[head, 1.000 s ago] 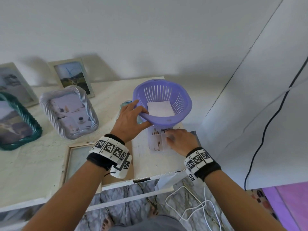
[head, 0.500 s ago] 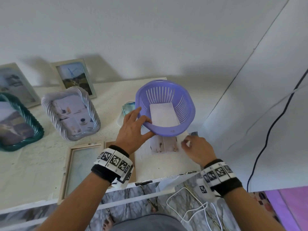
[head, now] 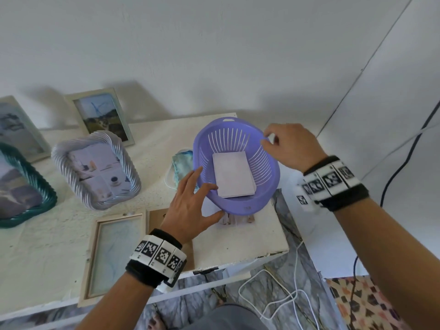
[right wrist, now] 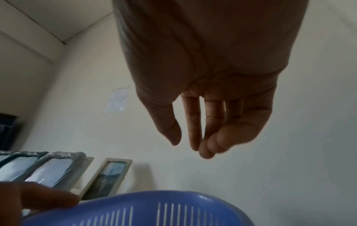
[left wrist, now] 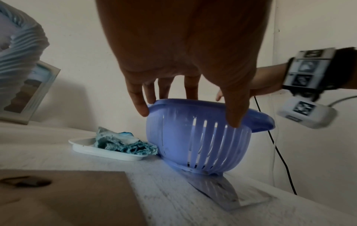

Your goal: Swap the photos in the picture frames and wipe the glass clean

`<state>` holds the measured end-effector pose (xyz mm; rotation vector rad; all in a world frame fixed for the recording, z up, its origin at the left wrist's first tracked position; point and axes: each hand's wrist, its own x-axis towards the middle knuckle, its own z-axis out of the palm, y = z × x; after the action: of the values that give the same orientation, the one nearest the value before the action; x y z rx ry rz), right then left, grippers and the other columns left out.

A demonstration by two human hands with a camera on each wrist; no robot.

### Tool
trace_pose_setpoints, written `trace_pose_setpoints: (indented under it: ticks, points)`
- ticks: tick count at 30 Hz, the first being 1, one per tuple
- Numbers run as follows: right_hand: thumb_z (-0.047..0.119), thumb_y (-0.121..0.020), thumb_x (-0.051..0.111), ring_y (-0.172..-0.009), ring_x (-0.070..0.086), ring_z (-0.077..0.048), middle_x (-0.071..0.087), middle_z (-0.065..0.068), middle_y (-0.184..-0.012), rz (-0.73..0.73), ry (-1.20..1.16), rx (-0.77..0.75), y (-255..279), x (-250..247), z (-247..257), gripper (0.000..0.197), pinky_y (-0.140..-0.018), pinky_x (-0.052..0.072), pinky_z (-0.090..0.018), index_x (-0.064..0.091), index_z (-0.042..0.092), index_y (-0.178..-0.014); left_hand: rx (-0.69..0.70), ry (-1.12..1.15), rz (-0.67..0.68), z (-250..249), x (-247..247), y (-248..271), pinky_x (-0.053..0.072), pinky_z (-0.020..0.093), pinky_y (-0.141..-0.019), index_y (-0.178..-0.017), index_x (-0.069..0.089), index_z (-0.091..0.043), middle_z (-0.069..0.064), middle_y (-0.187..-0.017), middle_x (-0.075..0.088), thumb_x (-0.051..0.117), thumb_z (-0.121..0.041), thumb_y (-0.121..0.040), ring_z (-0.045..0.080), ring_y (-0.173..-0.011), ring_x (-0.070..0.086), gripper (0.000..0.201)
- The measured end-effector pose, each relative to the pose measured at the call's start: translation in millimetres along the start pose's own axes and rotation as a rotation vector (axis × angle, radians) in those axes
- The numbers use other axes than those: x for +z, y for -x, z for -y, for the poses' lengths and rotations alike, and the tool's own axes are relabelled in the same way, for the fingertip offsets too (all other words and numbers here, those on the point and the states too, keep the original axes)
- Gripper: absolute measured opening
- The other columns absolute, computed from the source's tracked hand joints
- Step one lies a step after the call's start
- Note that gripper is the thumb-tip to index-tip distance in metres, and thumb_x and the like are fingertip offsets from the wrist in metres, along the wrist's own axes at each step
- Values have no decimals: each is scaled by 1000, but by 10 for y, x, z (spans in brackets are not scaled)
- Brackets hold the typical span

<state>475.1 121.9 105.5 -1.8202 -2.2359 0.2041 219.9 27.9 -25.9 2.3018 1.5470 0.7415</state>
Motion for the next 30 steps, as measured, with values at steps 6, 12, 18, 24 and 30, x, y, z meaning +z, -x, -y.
trace_pose_setpoints:
  ticks: [6,12,18,24,30]
  points:
    - [33,-86,64,-104,61,-31,64,-10,-116,327,232,-140,-897,462,519,30,-82,46,-33,65,13,-107,20,-3,14,36,-7,3,36,50,-110,-121,61,-24,12,-158,28,74,-48,-78,33,-146,23,51]
    - [30,-87,67,-93,63,-25,56,0,-88,451,625,-260,-868,900,727,21,-81,55,-36,56,16,-98,31,3,5,32,0,45,40,48,-107,-122,59,-26,10,-159,27,64,-51,-81,32,-147,23,48]
    - [13,-77,70,-93,64,-27,65,-5,-98,589,716,-298,-837,917,826,28,-82,56,-37,61,11,-103,51,-43,-8,55,-13,16,36,47,-110,-123,56,-26,11,-158,28,57,-54,-83,34,-147,23,49]
    - [22,-93,60,-120,54,-37,58,-15,-128,472,519,-173,-974,1017,784,53,-98,43,-47,39,12,-141,61,-30,16,76,-24,9,34,45,-110,-127,53,-29,10,-160,25,58,-55,-83,31,-148,20,51]
    - [6,-91,47,-101,60,-32,61,-12,-115,379,235,-167,-961,679,664,33,-77,44,-33,50,16,-123,41,76,-26,62,-191,15,33,33,-107,-134,53,-26,4,-155,34,56,-57,-87,22,-139,33,56]
